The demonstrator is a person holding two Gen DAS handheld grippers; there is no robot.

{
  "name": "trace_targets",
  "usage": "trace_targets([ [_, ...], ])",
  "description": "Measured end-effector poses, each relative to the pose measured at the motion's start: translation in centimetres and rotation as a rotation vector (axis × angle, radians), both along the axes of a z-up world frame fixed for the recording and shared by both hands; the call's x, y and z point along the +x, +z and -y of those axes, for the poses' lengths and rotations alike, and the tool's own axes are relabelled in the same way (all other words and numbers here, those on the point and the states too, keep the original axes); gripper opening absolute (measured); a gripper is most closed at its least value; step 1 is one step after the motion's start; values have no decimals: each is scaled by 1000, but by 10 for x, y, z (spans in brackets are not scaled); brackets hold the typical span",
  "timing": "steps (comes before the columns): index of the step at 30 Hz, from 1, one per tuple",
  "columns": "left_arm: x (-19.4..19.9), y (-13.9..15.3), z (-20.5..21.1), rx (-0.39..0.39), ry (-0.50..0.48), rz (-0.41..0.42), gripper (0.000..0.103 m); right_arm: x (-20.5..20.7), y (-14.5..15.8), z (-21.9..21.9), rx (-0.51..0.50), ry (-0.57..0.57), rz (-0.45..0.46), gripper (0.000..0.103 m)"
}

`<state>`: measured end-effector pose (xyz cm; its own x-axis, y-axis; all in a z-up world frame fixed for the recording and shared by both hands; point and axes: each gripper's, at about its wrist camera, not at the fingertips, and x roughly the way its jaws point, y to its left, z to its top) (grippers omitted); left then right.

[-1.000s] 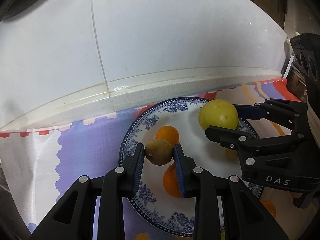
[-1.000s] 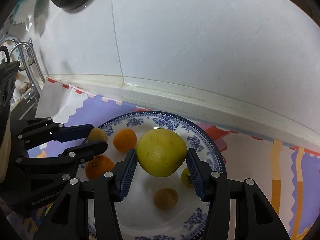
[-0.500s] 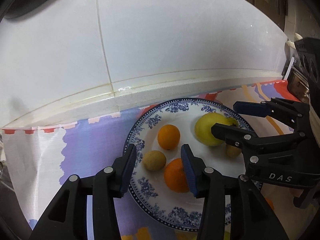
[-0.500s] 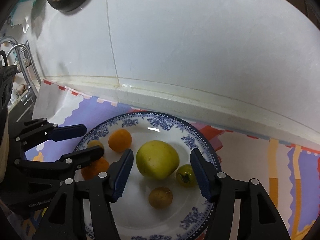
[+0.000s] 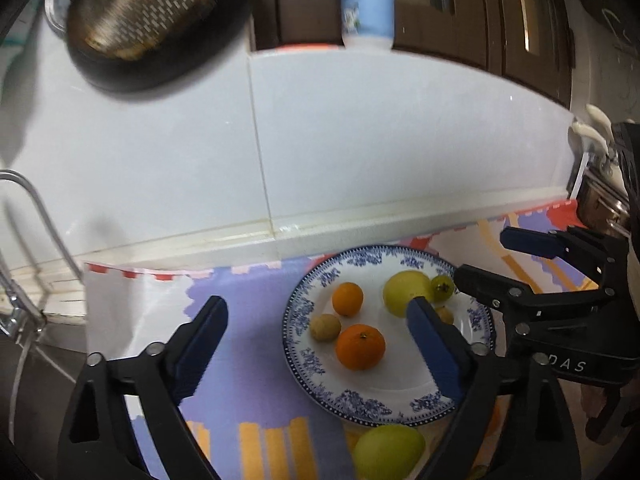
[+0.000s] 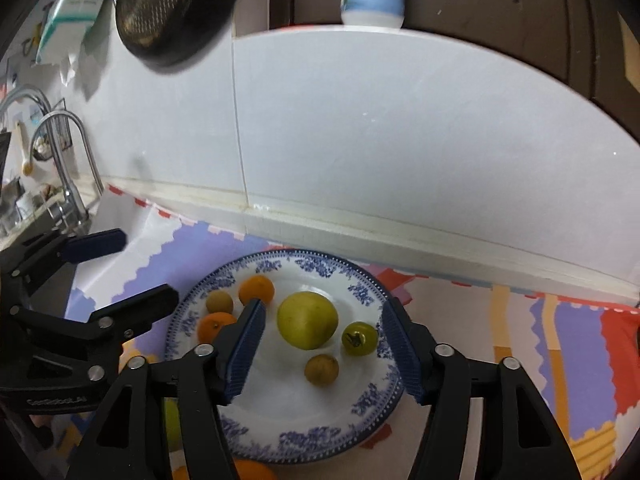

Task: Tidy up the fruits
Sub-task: 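Lift both tools and move them back over the remaining fruits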

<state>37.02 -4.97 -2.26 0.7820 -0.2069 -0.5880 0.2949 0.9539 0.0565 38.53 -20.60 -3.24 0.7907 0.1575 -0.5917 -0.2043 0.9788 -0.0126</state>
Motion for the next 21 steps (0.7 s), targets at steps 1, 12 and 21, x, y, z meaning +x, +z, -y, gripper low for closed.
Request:
trace_targets([
  [1, -5, 4, -2, -3, 10, 12, 101, -4, 3, 0, 1, -6, 10, 68],
  [12, -54, 30, -12, 17, 37, 62, 103, -56, 34, 5, 19, -107, 129, 86],
  [21, -97, 42, -17, 41, 45, 99, 103, -98, 46, 1, -31, -144, 165, 86],
])
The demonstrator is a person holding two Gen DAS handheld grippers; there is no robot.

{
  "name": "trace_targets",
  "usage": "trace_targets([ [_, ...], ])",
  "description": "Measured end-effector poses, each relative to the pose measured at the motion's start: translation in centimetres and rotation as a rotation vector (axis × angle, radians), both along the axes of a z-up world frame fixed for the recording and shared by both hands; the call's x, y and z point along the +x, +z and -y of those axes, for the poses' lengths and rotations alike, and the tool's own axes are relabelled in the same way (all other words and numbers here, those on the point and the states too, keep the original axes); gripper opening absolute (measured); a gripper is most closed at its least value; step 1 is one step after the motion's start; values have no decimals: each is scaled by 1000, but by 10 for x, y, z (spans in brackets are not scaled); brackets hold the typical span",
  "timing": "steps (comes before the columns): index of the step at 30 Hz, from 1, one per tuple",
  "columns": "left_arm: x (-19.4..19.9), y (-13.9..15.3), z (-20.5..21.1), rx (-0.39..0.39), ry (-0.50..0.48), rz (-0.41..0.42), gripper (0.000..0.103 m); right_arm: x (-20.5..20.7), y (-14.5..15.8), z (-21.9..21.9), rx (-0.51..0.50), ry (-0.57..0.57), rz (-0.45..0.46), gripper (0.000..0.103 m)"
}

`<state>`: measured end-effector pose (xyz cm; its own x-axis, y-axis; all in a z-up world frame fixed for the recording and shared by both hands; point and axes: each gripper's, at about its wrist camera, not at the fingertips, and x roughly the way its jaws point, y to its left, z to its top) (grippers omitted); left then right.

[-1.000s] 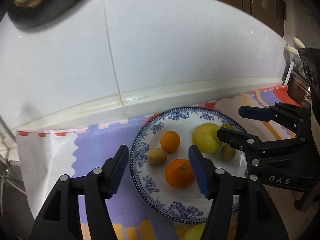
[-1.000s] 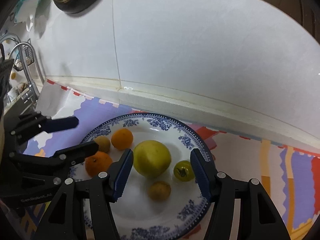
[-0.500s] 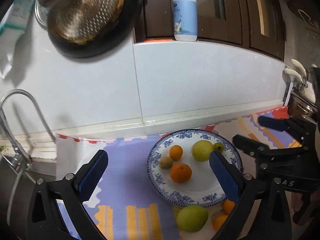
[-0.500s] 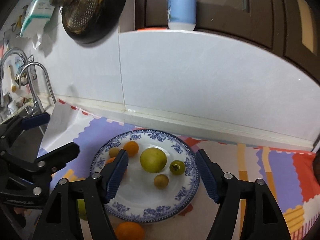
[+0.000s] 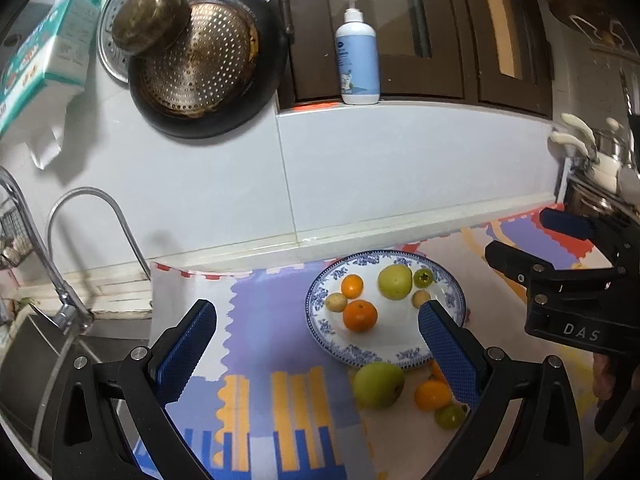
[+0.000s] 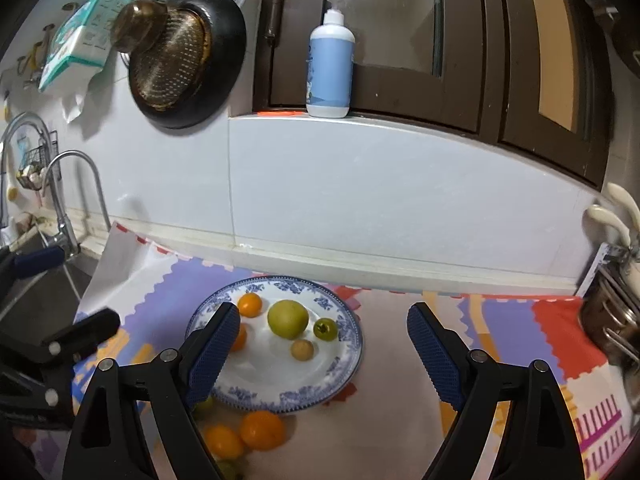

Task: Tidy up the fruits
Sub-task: 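Lift both tools and move them back over the remaining fruits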

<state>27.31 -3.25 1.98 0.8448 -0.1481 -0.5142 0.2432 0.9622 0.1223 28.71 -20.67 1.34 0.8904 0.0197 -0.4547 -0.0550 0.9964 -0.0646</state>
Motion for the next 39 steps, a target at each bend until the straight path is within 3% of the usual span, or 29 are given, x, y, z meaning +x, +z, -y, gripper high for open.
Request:
trace_targets([
  [5, -18, 2, 0, 7, -15, 14, 103, -21, 1, 0, 43, 44, -7, 86],
  [11, -36, 0, -4, 33, -35, 57, 103, -39, -6, -4, 28, 35, -26, 86],
  [22, -42, -23, -14, 64, -149, -18, 103, -65, -25, -21, 7, -10, -62, 86],
  [30, -41, -39, -20, 110, -233, -18, 103, -74, -48, -34, 9, -53, -132, 86],
  [39, -23, -56, -26, 91, -316, -58, 89, -71, -71, -47, 11, -77, -197, 82],
])
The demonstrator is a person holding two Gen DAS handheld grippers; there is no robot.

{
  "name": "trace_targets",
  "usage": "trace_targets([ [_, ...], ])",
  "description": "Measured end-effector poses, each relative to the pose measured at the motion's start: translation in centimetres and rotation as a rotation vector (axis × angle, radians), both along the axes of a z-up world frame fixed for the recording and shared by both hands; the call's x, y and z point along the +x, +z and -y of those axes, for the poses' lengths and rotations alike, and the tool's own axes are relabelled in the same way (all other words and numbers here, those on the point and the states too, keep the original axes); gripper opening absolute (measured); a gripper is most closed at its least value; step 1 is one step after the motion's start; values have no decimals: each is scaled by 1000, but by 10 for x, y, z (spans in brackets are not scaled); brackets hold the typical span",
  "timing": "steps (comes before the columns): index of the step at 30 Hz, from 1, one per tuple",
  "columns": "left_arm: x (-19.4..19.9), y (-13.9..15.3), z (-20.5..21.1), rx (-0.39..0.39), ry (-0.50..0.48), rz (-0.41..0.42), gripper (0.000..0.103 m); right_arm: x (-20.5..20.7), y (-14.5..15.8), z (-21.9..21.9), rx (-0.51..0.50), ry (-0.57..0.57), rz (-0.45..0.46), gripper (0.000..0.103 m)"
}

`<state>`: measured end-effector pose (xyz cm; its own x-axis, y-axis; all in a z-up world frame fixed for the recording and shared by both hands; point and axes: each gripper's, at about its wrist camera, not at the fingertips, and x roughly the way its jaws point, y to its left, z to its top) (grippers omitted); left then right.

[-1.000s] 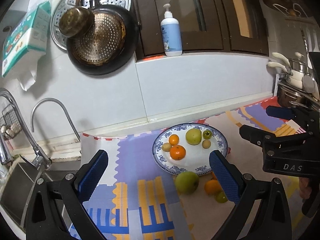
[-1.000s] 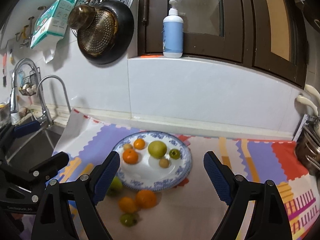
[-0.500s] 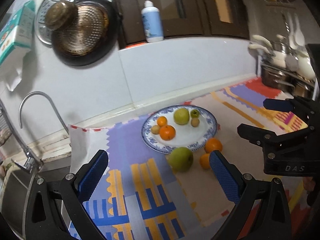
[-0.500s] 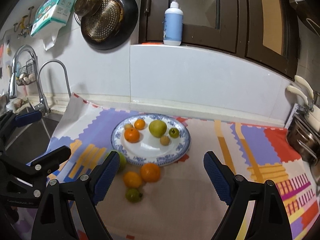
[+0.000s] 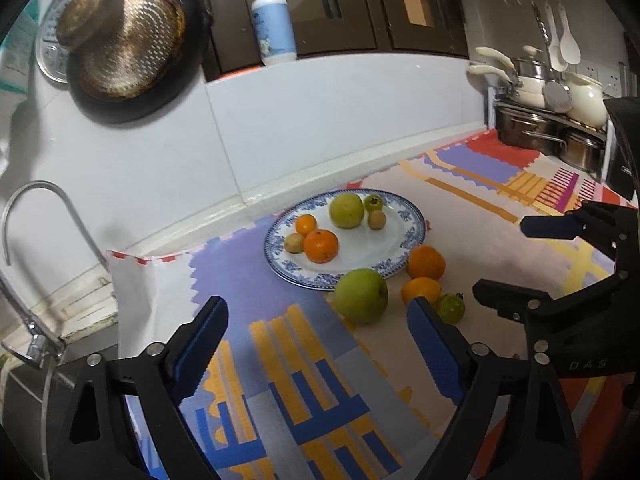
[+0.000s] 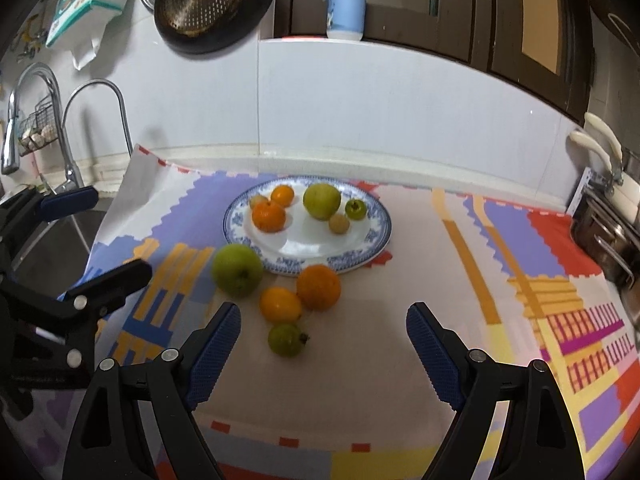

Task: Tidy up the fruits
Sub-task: 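Lift both tools and move them back over the remaining fruits, then grasp the large green apple with the left tool while the right tool grasps a green tomato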

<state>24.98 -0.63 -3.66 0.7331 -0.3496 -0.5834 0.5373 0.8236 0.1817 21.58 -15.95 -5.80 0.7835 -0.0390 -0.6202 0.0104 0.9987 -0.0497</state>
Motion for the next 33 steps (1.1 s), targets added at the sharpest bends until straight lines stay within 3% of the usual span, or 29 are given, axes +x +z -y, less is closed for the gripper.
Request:
trace_targets([
  [10, 36, -32, 10, -25, -126, -156, 74, 20, -34, -3, 71, 19, -111, 62],
  [21, 62, -50, 29, -49, -156, -216, 66, 37, -53, 2, 129, 25, -176, 44],
  [33, 76, -60, 40, -72, -153, -270, 52, 45, -58, 7, 182, 35, -187, 35],
])
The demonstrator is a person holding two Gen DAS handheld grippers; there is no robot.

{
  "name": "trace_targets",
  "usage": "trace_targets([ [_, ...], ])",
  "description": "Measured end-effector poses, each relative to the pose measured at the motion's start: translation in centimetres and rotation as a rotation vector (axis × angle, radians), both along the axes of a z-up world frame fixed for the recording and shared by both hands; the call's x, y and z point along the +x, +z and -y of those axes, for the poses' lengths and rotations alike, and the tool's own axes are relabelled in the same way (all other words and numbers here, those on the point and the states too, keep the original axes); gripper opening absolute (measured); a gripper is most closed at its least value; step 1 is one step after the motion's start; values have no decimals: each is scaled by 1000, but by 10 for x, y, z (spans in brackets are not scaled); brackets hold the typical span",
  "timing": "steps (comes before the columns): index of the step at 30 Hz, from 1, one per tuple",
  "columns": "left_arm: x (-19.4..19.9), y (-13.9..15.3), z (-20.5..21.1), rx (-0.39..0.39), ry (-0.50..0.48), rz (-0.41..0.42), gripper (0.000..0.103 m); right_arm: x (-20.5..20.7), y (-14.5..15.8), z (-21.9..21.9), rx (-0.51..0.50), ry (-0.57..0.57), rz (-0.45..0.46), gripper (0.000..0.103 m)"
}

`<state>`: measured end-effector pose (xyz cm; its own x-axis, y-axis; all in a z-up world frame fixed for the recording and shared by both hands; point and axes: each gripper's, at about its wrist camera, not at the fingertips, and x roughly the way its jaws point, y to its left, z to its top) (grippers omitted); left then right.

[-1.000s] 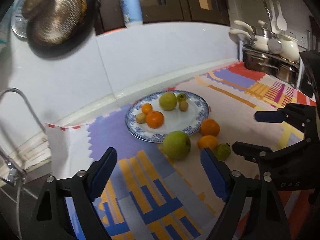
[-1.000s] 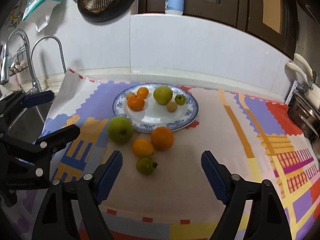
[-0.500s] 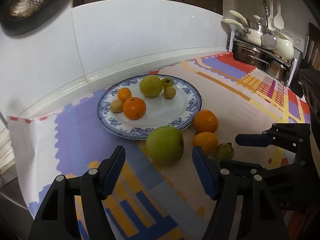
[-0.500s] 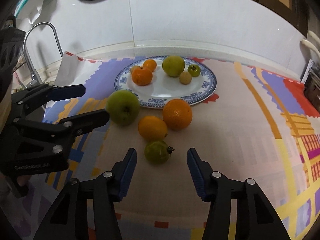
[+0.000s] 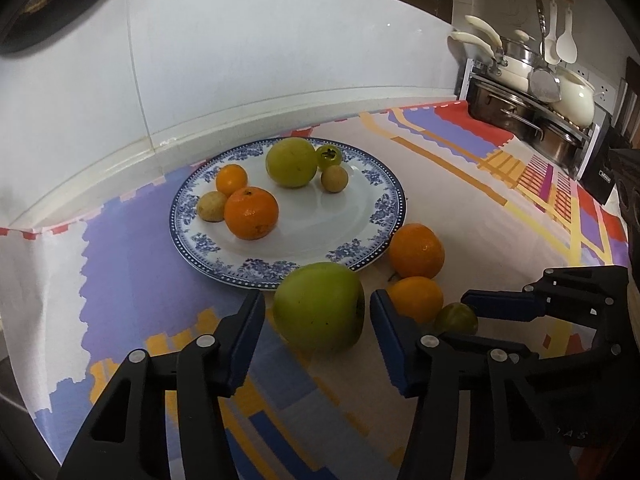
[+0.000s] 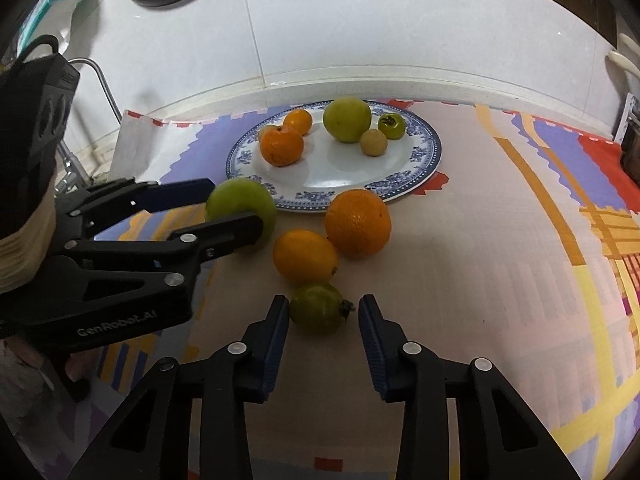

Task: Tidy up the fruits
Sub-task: 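Grasp the large green apple with the left tool while the right tool grasps a green tomato, then carry the green apple with the left tool onto the plate while the right tool carries the tomato there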

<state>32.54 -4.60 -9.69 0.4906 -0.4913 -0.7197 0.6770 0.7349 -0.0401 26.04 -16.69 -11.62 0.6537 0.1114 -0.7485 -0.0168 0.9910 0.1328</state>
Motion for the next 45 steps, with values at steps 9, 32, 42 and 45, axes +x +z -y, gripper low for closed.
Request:
trace_targets([
  [9, -2, 0, 0, 4, 6, 1, 44, 0, 1, -1, 2, 7, 0, 34],
  [32, -31, 34, -11, -42, 98, 42, 44, -20, 33, 7, 6, 33, 92, 26],
  [42, -55, 38, -16, -22, 168, 50, 44, -26, 24, 15, 28, 61, 55, 27],
  [45, -66, 35, -23, -22, 193, 38, 44, -33, 18, 11, 25, 93, 41, 39],
])
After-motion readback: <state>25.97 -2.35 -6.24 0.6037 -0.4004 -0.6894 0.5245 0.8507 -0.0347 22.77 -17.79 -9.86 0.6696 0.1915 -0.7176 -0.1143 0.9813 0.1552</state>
